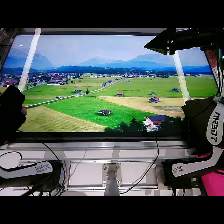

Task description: Fold the clothes and pants, and hang the long-sleeved shirts on hangers.

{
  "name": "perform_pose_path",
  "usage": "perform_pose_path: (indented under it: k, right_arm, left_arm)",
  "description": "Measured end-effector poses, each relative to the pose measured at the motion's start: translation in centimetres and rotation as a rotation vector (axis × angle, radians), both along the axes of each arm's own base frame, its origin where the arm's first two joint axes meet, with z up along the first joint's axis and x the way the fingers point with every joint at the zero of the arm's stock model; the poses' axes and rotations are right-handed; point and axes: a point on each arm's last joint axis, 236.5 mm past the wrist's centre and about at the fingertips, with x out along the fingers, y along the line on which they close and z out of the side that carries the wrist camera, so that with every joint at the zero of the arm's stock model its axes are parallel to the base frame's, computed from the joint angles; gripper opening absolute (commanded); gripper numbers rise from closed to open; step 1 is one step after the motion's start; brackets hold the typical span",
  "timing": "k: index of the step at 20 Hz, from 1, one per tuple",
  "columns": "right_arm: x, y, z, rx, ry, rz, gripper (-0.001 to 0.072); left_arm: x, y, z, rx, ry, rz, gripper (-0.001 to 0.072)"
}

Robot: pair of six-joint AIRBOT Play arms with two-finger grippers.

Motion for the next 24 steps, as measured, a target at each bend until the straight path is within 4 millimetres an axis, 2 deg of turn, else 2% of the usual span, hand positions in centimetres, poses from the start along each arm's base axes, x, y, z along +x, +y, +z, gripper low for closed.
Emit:
perform_pose_path:
  k: [4,9,18,24]
  right_arm:
    - [0.0,0.0,0.0,0.0,0.0,0.0,0.0022]
    - [0.0,0.0,0.0,0.0,0.0,0.0,0.0022]
    - [0.0,0.0,0.0,0.0,0.0,0.0,0.0022]
    - [0.0,0.0,0.0,0.0,0.0,0.0,0.0022]
  left_arm:
    - [0.0,0.2,-1.4,-0.016,0.014,0.008,0.0482]
    - [0.8,-0.5,-2.0,-0.041,-0.004,0.005,0.0482]
    - [2.4,-3.0,-1.6,-0.075,-0.023,-0.067,0.0482]
    - [2.5,-3.5,-0.4,-0.069,-0.037,-0.08,0.0482]
